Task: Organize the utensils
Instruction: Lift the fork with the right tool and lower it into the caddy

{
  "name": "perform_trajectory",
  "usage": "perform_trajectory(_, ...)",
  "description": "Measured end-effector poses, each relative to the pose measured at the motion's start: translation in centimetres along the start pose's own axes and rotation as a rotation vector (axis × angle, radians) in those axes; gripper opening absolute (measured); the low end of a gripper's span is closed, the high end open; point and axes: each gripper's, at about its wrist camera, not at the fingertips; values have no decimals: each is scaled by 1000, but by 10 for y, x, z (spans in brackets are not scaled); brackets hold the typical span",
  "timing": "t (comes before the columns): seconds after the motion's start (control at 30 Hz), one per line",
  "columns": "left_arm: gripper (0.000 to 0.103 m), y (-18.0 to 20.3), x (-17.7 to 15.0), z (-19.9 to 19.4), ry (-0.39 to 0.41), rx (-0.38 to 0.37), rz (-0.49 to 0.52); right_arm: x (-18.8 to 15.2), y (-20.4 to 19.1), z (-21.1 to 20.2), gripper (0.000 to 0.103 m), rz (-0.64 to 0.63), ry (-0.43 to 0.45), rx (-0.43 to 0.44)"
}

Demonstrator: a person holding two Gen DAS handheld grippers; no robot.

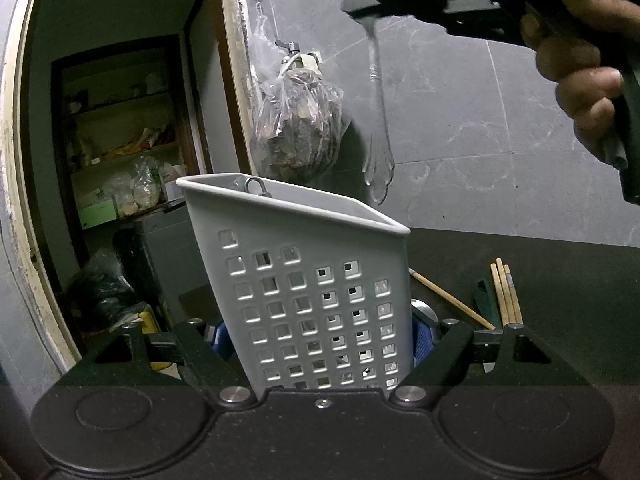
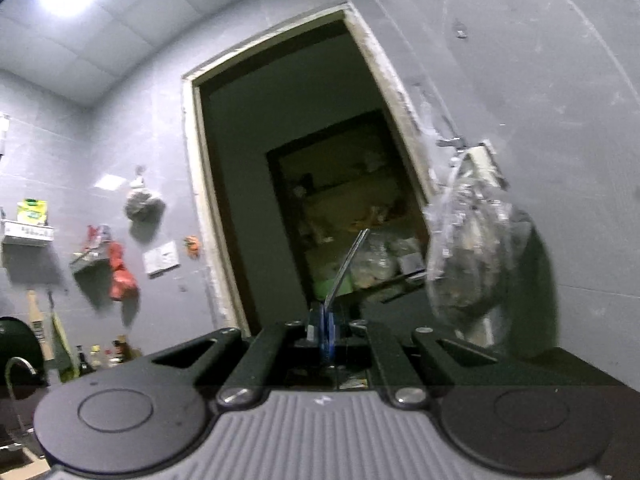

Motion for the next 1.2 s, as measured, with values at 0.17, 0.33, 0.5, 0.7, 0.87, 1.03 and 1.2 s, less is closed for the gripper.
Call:
perform_trajectory(0.17, 81, 0, 0, 0, 0, 0, 1, 0, -12, 11, 3, 5, 5, 50)
perform_trajectory(0.33, 81, 0, 0, 0, 0, 0, 1, -11, -20, 22, 3, 1, -19, 77)
perform_trajectory(0.5, 81, 0, 0, -1, 0, 0, 1, -29, -22, 33, 3, 20, -93, 110)
perform_trajectory(0.7, 81, 0, 0, -1, -1, -1, 0, -51, -24, 39, 3, 6, -168, 123)
perform_trajectory(0.87, 81, 1, 0, 0, -1, 0, 1, -66, -26, 39, 3, -3, -218, 118)
perform_trajectory(1.03, 81, 2, 0, 0, -1, 1, 1, -75, -26, 38, 3, -5, -245, 116)
perform_trajectory(1.2, 81, 2, 0, 0, -1, 0, 1, -78, -28, 36, 3, -15, -251, 116)
Point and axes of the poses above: each gripper's, at about its wrist camera, not at the fingertips, and z roughly the way its jaws point, y to its right, x to its top, and after that the axes turned 13 degrees about -z, right-handed
